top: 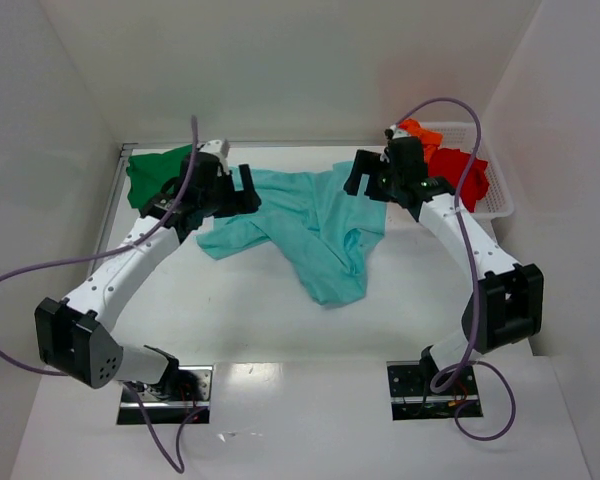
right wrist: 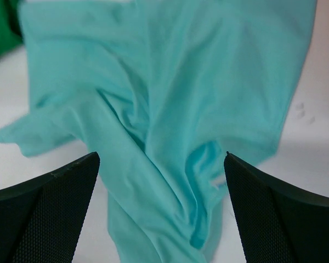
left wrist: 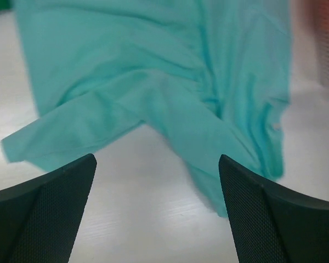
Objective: Fold and stack the t-shirts
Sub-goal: Flatten out the tshirt
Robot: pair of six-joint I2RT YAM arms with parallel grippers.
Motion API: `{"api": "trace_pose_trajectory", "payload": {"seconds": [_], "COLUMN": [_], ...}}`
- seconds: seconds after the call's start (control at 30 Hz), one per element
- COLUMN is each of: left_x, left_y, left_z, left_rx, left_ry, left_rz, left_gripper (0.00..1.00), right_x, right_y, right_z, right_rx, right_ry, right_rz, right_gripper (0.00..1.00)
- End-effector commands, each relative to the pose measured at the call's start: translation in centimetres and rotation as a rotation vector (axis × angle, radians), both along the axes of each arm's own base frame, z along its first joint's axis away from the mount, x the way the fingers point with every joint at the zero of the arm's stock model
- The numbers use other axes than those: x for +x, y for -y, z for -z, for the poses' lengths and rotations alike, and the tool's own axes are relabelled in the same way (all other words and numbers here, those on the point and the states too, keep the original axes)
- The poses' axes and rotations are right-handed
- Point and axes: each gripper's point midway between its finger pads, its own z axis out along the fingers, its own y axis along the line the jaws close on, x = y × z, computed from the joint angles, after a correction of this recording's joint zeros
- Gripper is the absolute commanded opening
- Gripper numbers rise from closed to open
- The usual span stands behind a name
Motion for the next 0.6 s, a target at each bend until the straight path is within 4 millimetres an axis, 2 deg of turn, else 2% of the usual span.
{"api": "trace_pose_trajectory", "payload": {"seconds": [0.0,0.03,0.07,0.1,0.13,0.17,0.23,0.27,0.3,0.33,0.37,0.43,0.5,0.53,0.57], "left_x": [1.6,2.1,2.5,3.1,3.4,3.6,3.9,4.0,4.0,3.6,3.6,3.3,3.0,2.9,3.0], "left_y": [-6.9,-8.1,-9.2,-9.7,-9.6,-9.8,-9.8,-10.1,-10.2,-10.5,-10.6,-10.9,-11.1,-11.1,-11.2], "left_z": [4.1,4.8,6.4,6.9,7.5,9.1,10.1,11.5,11.9,13.0,13.0,14.5,15.4,15.9,15.9], "left_rx": [-0.011,-0.01,-0.026,-0.035,-0.056,-0.045,-0.026,0.0,0.01,0.029,0.035,0.046,0.06,0.057,0.065], "left_ry": [-0.087,-0.094,-0.136,-0.141,-0.16,-0.199,-0.22,-0.249,-0.257,-0.288,-0.287,-0.323,-0.345,-0.359,-0.357], "left_rz": [-0.25,-0.281,-0.298,-0.306,-0.292,-0.289,-0.279,-0.285,-0.278,-0.289,-0.296,-0.312,-0.32,-0.326,-0.334], "left_gripper": [1.0,1.0,1.0,0.98,0.96,0.94,0.88,0.87,0.87,0.87,0.87,0.87,0.87,0.88,0.88], "right_x": [-3.0,-3.3,-3.5,-3.5,-3.4,-3.5,-3.5,-3.5,-3.6,-4.3,-4.4,-6.2,-7.9,-8.9,-9.9], "right_y": [0.4,0.4,0.5,0.4,0.4,0.1,-0.1,-0.1,-0.3,-0.9,-1.1,-2.4,-3.4,-4.5,-4.7], "right_z": [2.5,3.2,4.1,4.1,3.9,3.9,4.2,4.6,4.5,5.0,5.0,5.3,6.0,5.5,6.1], "right_rx": [0.029,0.024,0.029,0.036,0.038,0.048,0.052,0.05,0.057,0.072,0.079,0.086,0.075,0.078,0.068], "right_ry": [-0.053,-0.069,-0.084,-0.086,-0.078,-0.081,-0.092,-0.101,-0.103,-0.13,-0.133,-0.159,-0.185,-0.179,-0.207], "right_rz": [0.001,0.002,0.008,0.014,0.014,0.0,-0.009,-0.009,-0.019,-0.039,-0.048,-0.078,-0.116,-0.139,-0.138], "right_gripper": [1.0,1.0,1.0,1.0,1.0,1.0,1.0,1.0,1.0,1.0,1.0,1.0,1.0,1.0,1.0]}}
